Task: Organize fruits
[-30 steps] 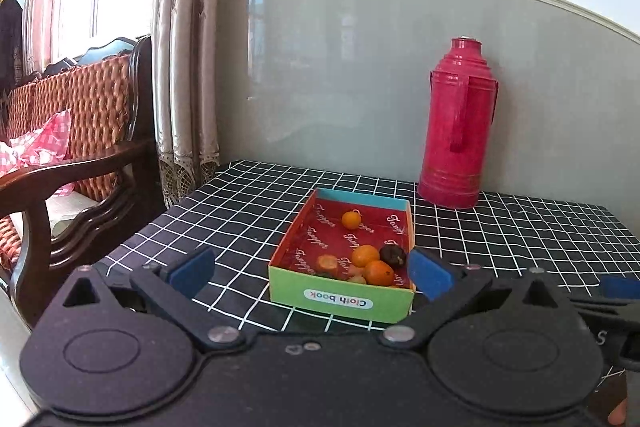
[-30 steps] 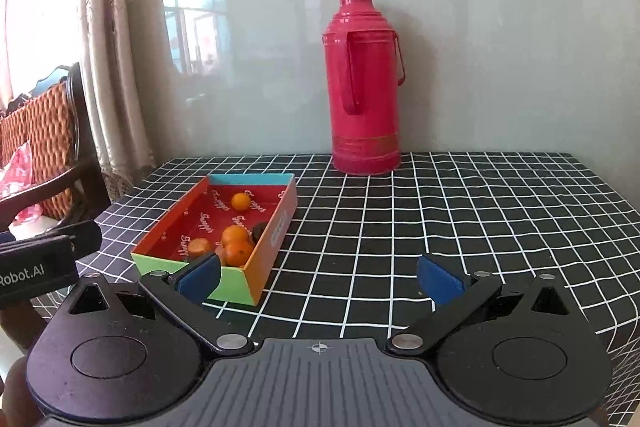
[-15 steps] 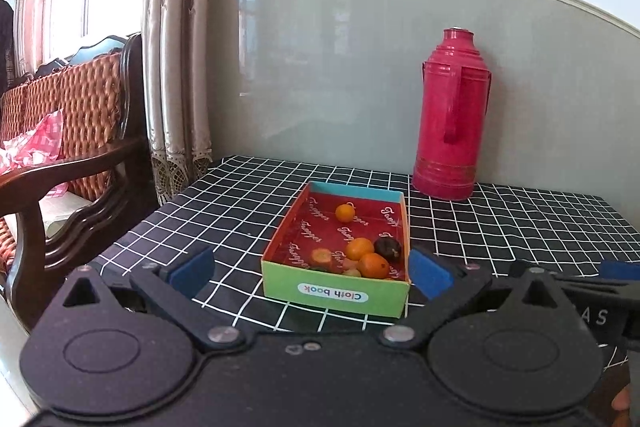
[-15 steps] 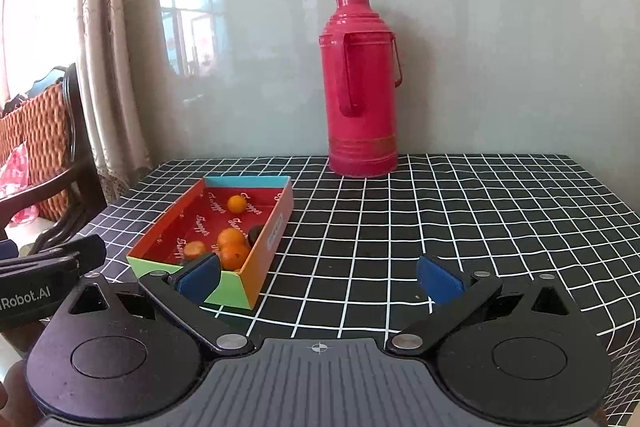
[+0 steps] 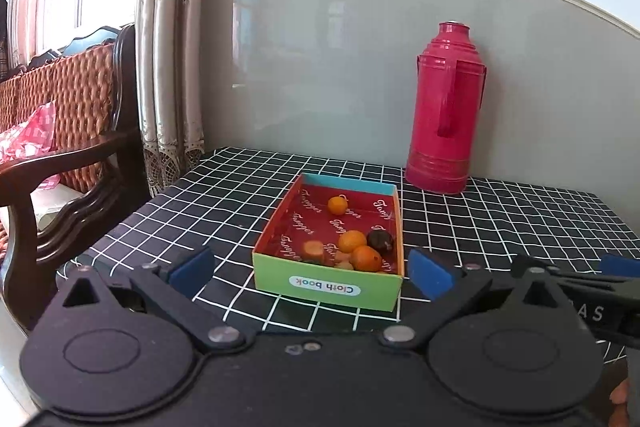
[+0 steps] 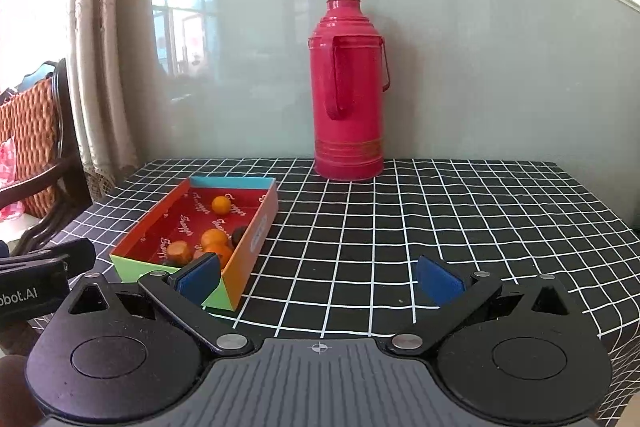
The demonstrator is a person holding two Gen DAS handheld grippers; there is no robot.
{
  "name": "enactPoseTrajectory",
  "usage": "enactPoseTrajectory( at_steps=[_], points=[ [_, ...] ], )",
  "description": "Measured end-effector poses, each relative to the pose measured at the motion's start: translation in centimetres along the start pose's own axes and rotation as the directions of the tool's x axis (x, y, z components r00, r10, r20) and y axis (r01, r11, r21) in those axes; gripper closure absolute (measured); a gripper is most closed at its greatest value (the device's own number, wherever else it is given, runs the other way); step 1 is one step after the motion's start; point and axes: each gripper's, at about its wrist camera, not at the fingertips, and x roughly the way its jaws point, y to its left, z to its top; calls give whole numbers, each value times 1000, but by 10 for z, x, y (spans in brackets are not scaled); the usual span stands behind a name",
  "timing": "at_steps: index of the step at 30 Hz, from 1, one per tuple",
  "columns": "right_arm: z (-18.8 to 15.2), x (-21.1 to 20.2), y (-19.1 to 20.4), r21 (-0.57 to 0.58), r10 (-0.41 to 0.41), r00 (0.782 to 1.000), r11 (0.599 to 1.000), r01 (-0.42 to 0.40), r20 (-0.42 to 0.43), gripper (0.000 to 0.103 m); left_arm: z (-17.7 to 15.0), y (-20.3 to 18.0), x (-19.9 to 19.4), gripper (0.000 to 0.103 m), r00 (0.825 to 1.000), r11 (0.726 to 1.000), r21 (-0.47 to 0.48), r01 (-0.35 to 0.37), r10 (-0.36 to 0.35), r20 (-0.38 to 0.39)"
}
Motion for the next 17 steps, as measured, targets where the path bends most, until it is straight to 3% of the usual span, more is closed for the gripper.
enactPoseTrajectory(
  at_steps=[17],
  points=[
    [2,0,-5,10,-22,1000,1000,22,16,0,-1,-13,-3,6,998,998,54,32,-35,55]
  ],
)
